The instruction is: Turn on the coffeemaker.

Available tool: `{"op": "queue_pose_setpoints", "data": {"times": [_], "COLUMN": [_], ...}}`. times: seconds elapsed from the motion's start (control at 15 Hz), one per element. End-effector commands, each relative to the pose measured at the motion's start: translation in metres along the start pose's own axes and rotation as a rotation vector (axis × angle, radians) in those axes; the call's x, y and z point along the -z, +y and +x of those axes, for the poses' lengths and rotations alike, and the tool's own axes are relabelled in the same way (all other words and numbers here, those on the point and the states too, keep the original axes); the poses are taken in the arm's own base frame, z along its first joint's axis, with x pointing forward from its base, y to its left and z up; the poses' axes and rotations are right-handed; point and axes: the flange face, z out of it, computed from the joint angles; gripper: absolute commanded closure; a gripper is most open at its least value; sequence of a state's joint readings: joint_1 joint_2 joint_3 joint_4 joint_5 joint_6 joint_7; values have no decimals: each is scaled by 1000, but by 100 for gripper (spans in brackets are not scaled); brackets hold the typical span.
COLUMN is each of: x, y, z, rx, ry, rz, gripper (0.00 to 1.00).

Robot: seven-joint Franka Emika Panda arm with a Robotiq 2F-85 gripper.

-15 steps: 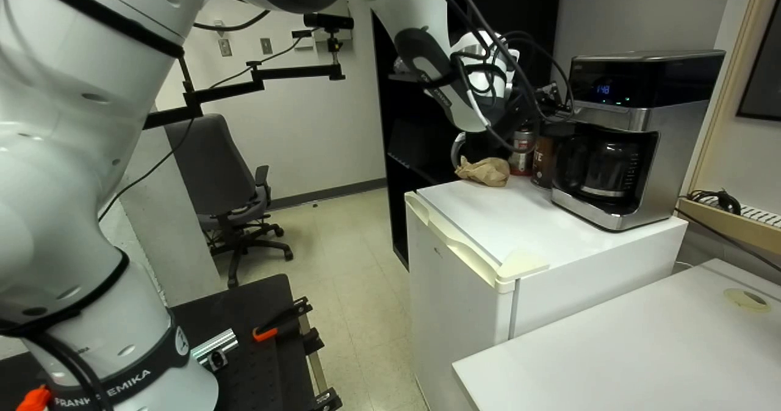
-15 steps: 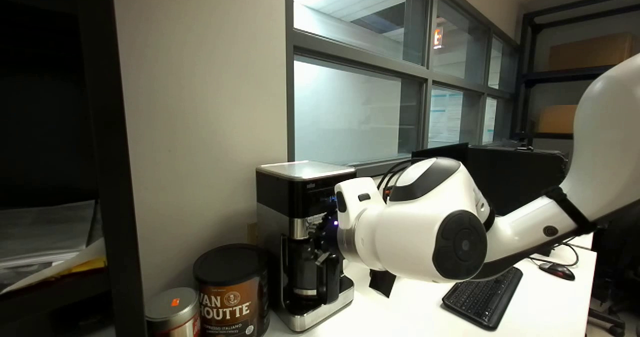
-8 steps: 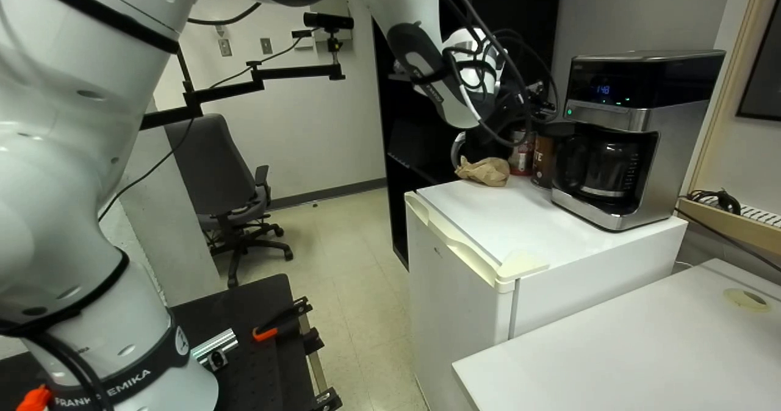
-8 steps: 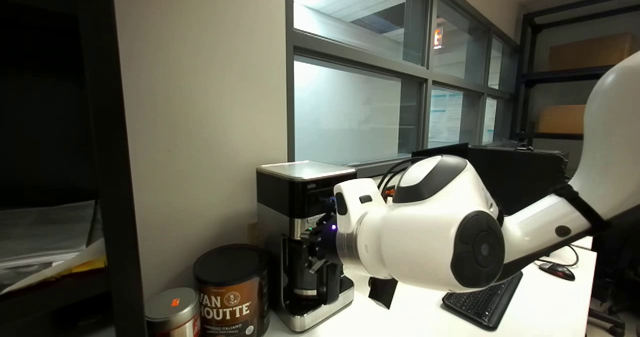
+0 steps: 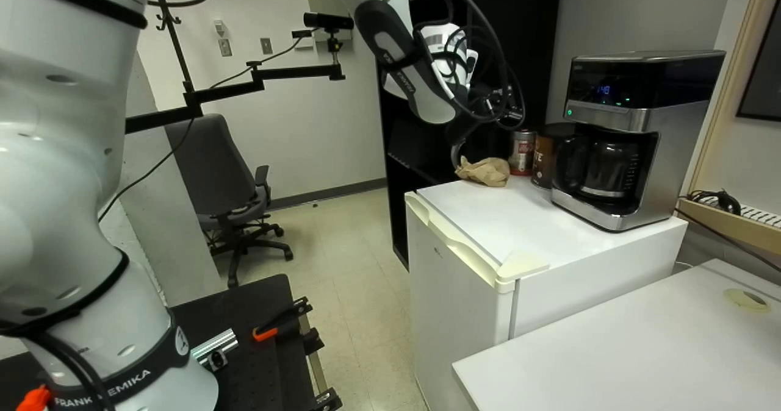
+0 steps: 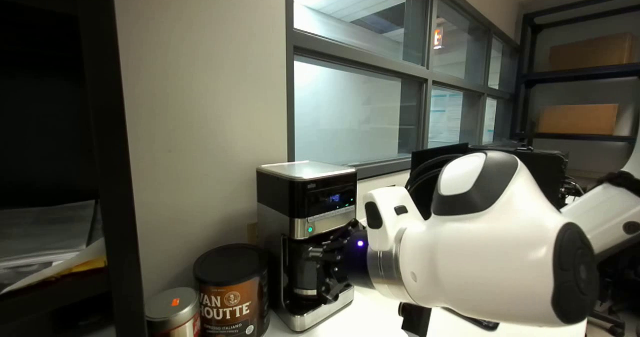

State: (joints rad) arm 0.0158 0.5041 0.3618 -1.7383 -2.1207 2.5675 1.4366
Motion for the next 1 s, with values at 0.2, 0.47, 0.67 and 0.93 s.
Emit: {"op": "queue_pose_setpoints", "data": {"times": [0.2,0.47,0.67,0.93], "x": [45,57,63,56], "y": [8,11,15,12], "z": [-21,-25,-25,-22], "rx": [-22,-34,-42,-39], "ry": [9,4,8,-3], "rz": [4,0,-7,-5], "gripper": [100,100,66,60]}}
